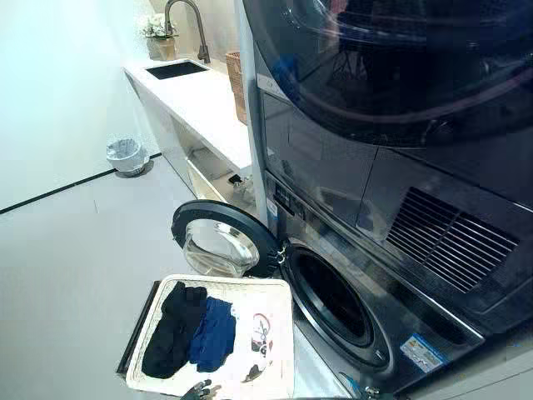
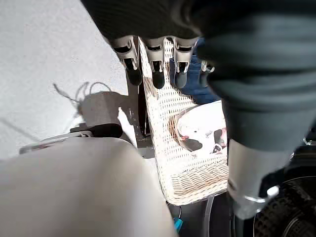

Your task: Put the clothes into the washing machine.

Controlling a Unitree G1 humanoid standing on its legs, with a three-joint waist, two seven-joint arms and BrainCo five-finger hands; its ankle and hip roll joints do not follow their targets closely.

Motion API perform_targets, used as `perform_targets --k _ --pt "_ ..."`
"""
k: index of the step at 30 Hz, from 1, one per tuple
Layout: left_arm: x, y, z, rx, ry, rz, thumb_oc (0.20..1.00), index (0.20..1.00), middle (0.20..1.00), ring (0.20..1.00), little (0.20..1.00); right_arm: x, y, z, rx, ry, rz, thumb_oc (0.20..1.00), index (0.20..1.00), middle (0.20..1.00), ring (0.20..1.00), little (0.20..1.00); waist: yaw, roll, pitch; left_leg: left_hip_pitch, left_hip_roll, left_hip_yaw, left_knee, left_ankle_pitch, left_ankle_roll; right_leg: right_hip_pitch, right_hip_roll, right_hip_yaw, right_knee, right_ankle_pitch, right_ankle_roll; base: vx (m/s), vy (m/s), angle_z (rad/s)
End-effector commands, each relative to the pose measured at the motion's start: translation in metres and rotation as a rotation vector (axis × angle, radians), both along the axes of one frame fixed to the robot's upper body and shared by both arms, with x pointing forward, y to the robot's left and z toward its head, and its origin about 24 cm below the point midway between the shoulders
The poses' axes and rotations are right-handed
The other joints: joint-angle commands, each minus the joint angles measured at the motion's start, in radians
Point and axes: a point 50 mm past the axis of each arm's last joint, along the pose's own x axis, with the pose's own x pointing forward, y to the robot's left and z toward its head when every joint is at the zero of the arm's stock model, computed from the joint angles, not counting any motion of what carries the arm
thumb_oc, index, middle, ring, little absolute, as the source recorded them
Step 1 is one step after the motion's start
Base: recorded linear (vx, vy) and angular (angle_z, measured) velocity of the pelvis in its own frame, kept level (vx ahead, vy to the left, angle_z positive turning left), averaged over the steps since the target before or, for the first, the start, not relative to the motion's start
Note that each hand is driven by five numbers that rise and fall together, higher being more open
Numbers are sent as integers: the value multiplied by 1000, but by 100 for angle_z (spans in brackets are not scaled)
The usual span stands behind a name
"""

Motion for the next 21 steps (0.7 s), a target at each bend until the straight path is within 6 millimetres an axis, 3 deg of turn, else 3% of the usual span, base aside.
perform_targets --k 1,5,13,21 --pt "28 -26 5 -41 -90 -102 1000 1000 1000 1000 1000 27 14 5 34 -56 34 1000 1000 1000 1000 1000 4 -29 3 -26 -78 13 14 10 50 -37 15 40 34 31 14 86 13 -40" --pt "32 -22 6 -44 -109 -16 1000 1000 1000 1000 1000 24 10 4 3 -35 53 1000 1000 1000 1000 1000 10 -33 12 -34 -80 19 43 1 54 -33 14 38 37 30 11 0 0 0" --pt "26 -19 3 28 -62 -23 1000 1000 1000 1000 1000 10 8 -1 -14 9 23 1000 1000 1000 1000 1000 5 -40 10 -9 -79 15 39 -10 58 -12 15 38 49 15 8 43 -12 0" --pt "20 -12 2 72 -67 47 1000 1000 1000 1000 1000 13 10 0 2 -23 -30 1000 1000 1000 1000 1000 5 -40 23 0 -85 9 36 -16 66 -12 11 44 61 9 8 43 46 0"
